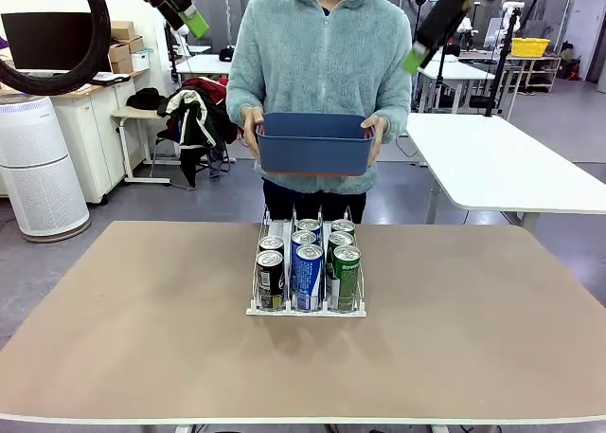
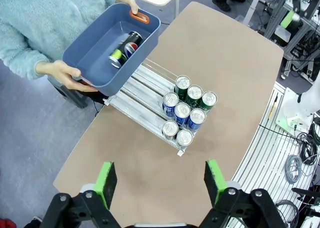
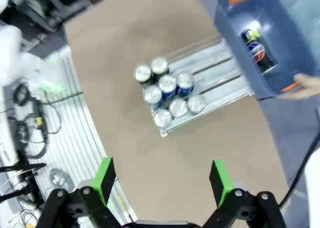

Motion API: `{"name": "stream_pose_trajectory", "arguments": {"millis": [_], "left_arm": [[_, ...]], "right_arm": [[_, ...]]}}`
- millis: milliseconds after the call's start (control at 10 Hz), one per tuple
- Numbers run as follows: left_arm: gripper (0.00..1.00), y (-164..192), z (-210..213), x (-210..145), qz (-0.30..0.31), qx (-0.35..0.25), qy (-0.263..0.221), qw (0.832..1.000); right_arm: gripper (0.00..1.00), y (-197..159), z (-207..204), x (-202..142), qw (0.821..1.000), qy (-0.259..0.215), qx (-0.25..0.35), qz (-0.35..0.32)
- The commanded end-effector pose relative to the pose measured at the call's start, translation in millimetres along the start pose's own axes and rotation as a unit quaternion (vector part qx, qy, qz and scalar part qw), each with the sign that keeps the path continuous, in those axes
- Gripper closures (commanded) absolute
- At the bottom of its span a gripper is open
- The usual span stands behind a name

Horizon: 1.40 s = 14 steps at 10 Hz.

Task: Fill the beverage cans into the dispenser.
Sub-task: Pick up the Pepsi coke handed by the human.

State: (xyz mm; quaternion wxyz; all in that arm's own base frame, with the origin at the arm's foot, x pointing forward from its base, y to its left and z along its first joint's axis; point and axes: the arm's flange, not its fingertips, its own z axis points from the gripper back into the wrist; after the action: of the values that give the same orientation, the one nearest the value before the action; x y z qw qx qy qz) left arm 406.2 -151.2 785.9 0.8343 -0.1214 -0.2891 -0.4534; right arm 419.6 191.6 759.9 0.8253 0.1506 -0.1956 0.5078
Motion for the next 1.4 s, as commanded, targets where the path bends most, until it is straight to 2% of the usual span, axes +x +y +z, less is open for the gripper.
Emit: {"name": "stream_pose_trajectory", "arguments": {"millis": [0, 200, 400, 500, 1300], "left_arm": [[0.06, 0.7, -0.4, -2.1, 0.000, -0.003, -0.002, 1.000], [0.06, 0.7, -0.4, -2.1, 0.000, -0.003, -0.002, 1.000], [0.06, 0.7, -0.4, -2.1, 0.000, -0.003, -0.002, 1.000], [0.06, 0.7, -0.4, -2.1, 0.000, -0.003, -0.002, 1.000], [0.06, 0.7, -0.4, -2.1, 0.000, -0.003, -0.002, 1.000]], "right_arm": [[0.00, -3.2, 30.2, 13.4, 0.999, -0.044, -0.016, 0.009], [0.00, -7.3, 56.7, 18.5, 0.997, -0.074, -0.032, 0.007], [0.00, -12.4, 66.2, 17.8, 0.995, -0.090, -0.035, -0.011], [0.00, 0.5, 66.7, 16.9, 0.997, -0.064, -0.043, 0.010], [0.00, -1.2, 67.2, 20.6, 0.997, -0.070, -0.042, 0.010]]}}
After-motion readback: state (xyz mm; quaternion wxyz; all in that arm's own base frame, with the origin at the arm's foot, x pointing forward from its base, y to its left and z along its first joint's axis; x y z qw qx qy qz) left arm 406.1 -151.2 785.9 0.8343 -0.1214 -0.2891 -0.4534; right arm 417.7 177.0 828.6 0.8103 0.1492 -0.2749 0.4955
